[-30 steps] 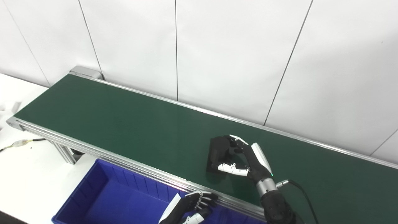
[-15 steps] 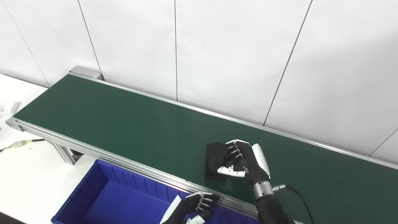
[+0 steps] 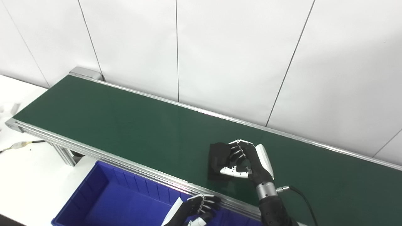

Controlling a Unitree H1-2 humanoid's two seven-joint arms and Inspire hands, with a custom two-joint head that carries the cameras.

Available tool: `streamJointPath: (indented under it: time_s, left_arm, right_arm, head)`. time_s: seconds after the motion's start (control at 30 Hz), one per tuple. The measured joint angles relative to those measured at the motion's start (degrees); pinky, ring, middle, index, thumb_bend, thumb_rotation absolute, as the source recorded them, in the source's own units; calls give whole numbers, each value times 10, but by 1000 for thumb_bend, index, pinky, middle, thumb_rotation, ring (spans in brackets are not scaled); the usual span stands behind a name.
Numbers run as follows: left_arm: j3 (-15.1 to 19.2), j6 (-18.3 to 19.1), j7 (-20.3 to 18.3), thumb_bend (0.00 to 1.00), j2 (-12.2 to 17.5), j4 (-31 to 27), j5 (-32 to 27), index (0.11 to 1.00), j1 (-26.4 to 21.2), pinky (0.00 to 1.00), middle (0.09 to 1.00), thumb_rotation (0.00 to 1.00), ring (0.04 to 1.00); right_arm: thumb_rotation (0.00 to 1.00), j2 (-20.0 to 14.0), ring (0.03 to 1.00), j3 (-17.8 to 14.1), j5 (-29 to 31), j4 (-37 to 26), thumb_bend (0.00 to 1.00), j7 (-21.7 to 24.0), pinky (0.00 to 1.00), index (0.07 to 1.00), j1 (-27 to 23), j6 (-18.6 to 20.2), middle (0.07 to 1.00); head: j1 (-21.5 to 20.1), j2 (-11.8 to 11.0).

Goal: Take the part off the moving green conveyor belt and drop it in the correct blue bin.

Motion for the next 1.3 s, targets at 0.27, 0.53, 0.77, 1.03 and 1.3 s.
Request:
streamJointPath:
  time_s: [0.27, 0.53, 0.77, 1.03, 1.3]
  left_arm:
    - [4, 0, 0, 730, 0, 0, 0, 721, 0, 504, 666, 908, 593]
    - [9, 0, -1, 725, 2, 5, -2, 721, -4, 506, 666, 900, 594]
    - [14, 0, -2, 733, 5, 13, -14, 720, -8, 508, 660, 892, 589]
    - [16, 0, -8, 770, 12, 17, -23, 719, -10, 509, 658, 894, 591]
    - [19, 0, -13, 782, 15, 16, -26, 728, -10, 509, 662, 912, 595]
  right_arm:
    - [0, 0, 440, -4, -3, 1, 497, -13, 326, 519, 0, -1, 518]
    - [0, 0, 443, -21, 11, -80, 498, -12, 343, 519, 14, 0, 511]
    - [0, -5, 450, -40, 22, -179, 497, 5, 336, 508, 26, 11, 528]
    - [0, -16, 447, -68, 39, -259, 496, 25, 327, 521, 60, 40, 525]
    - [0, -31, 440, -88, 42, -371, 497, 46, 327, 532, 96, 83, 511]
  head:
    - [-3, -3]
    - [-16, -9]
    - [-24, -11]
    - [-39, -9]
    - [-62, 3]
